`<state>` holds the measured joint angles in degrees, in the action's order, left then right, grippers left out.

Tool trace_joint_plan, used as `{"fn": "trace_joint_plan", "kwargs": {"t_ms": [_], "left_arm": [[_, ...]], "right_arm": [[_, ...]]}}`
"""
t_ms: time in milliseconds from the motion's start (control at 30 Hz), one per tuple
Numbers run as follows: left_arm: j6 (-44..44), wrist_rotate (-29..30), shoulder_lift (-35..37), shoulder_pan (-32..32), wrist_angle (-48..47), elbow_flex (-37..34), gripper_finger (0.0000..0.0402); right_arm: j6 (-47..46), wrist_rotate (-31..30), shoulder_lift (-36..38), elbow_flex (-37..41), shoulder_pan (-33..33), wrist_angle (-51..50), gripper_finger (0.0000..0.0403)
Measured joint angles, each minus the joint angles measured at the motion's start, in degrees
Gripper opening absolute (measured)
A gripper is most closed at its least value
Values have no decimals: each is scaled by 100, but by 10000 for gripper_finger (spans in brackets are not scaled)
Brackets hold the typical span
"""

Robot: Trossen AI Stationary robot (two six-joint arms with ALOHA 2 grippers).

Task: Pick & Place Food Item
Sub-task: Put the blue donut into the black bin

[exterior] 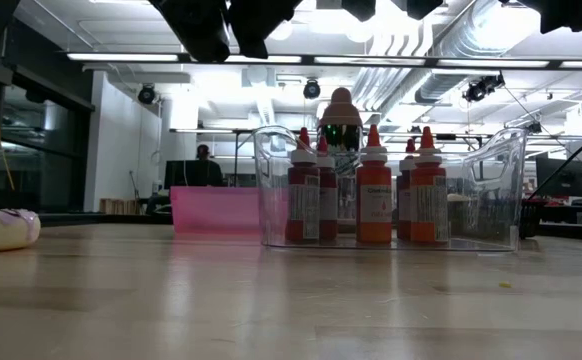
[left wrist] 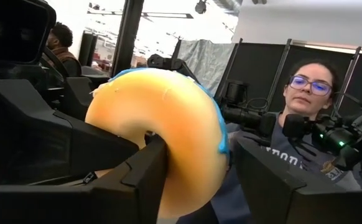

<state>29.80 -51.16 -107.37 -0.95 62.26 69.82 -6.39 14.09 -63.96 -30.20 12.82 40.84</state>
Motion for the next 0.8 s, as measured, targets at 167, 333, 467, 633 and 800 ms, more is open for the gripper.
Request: {"fn": "trace_joint_plan", "kwargs": {"t_ms": [167, 333, 467, 633, 800], "left_arm": [[0, -100, 0, 0, 5, 0, 216], [2, -102, 0, 0, 2, 0, 226], [4, -94, 0, -13, -2, 0, 227], [7, -80, 0, -15, -5, 0, 227], [24, -78, 0, -15, -6, 0, 227]], "right_arm": [[0, 4, 0, 0, -1, -2, 71], [0, 107, 0, 0, -2, 0, 69], [-126, 190, 0, 0, 0, 4, 68], [-150, 285, 0, 0, 62, 4, 68], [-193, 442, 97, 2, 232, -2, 68]]}}
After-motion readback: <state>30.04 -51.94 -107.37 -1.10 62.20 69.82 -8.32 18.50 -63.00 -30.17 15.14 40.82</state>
